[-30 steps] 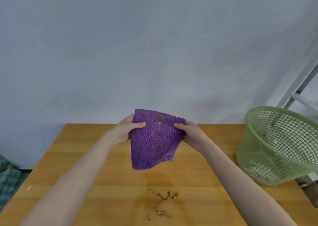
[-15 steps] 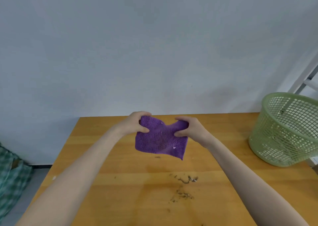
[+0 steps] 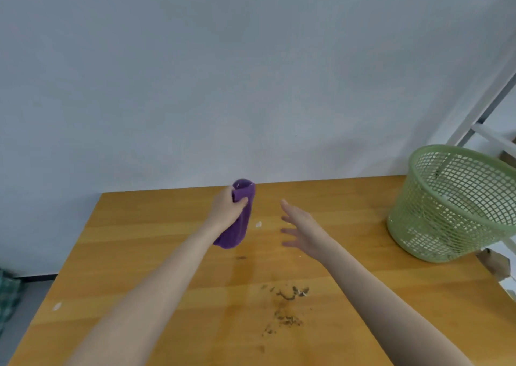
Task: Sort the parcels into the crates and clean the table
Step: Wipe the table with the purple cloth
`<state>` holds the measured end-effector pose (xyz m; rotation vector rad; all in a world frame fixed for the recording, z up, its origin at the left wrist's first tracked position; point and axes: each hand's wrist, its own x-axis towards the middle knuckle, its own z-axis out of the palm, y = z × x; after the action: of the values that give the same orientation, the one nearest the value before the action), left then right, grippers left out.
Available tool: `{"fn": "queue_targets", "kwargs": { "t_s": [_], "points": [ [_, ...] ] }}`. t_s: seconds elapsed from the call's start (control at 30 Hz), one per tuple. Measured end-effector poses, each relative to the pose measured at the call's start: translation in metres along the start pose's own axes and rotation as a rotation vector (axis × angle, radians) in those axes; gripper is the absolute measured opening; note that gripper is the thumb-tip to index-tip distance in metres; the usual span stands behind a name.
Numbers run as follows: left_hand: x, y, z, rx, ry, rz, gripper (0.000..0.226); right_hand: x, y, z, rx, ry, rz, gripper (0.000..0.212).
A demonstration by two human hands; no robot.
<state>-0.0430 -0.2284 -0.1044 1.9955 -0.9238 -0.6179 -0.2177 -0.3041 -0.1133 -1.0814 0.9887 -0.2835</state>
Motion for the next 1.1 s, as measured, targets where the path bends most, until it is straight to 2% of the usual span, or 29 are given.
{"fn": "queue_targets", "kwargs": {
  "t_s": [0.03, 0.1, 0.2, 0.27, 0.33, 0.4, 0.5, 0.6, 0.67, 0.73, 0.8, 0.83, 0.87, 0.9, 0.93, 1.0, 1.1],
  "points": [
    [0.001, 0.004, 0.013, -0.078, -0.065, -0.002, 0.017, 0.006, -0.001, 0.002, 0.150, -0.095, 0.078, 0.072],
    [-0.004, 0.012, 0.036, -0.261, -0.253, -0.031, 0.011, 0.015, 0.000, 0.004, 0.366, -0.201, 0.123, 0.071],
    [0.001, 0.017, 0.061, -0.383, -0.406, -0.109, 0.005, 0.030, 0.003, -0.002, 0.456, -0.154, 0.114, 0.061],
    [0.016, 0.013, 0.062, -0.221, -0.458, -0.032, 0.015, 0.042, 0.006, -0.018, 0.433, -0.114, 0.165, 0.062],
    [0.034, 0.011, 0.059, -0.069, -0.594, 0.066, 0.021, 0.057, 0.009, -0.036, 0.399, -0.105, 0.212, 0.070],
    [0.045, 0.012, 0.051, -0.001, -0.666, 0.101, 0.018, 0.064, 0.012, -0.047, 0.321, -0.208, 0.191, 0.085],
    [0.067, 0.017, 0.046, 0.006, -0.661, 0.065, 0.008, 0.073, 0.015, -0.052, 0.234, -0.425, 0.097, 0.096],
    [0.087, 0.022, 0.053, 0.085, -0.649, 0.064, 0.014, 0.079, 0.017, -0.046, 0.231, -0.492, 0.007, 0.089],
    [0.096, 0.020, 0.065, 0.199, -0.562, 0.116, 0.015, 0.079, 0.019, -0.037, 0.328, -0.424, 0.010, 0.074],
    [0.105, 0.009, 0.077, 0.321, -0.444, 0.145, 0.023, 0.083, 0.023, -0.035, 0.411, -0.227, 0.058, 0.047],
    [0.110, -0.009, 0.083, 0.315, -0.350, 0.083, 0.041, 0.092, 0.027, -0.045, 0.479, 0.082, 0.121, 0.022],
    [0.113, -0.019, 0.083, 0.275, -0.307, 0.032, 0.045, 0.102, 0.030, -0.059, 0.450, 0.280, 0.114, 0.016],
    [0.113, -0.030, 0.080, 0.254, -0.270, -0.013, 0.043, 0.110, 0.032, -0.075, 0.339, 0.481, 0.063, 0.018],
    [0.113, -0.041, 0.076, 0.252, -0.241, -0.043, 0.039, 0.118, 0.034, -0.094, 0.126, 0.641, -0.001, 0.026],
    [0.114, -0.055, 0.072, 0.252, -0.219, -0.070, 0.033, 0.127, 0.037, -0.114, -0.134, 0.725, -0.060, 0.035],
    [0.106, -0.080, 0.061, 0.238, -0.176, -0.121, 0.026, 0.139, 0.050, -0.150, -0.585, 0.762, -0.056, 0.044],
    [0.096, -0.113, 0.049, 0.245, -0.130, -0.216, 0.028, 0.163, 0.080, -0.173, -1.095, 0.645, 0.153, 0.062]
  ]
}}
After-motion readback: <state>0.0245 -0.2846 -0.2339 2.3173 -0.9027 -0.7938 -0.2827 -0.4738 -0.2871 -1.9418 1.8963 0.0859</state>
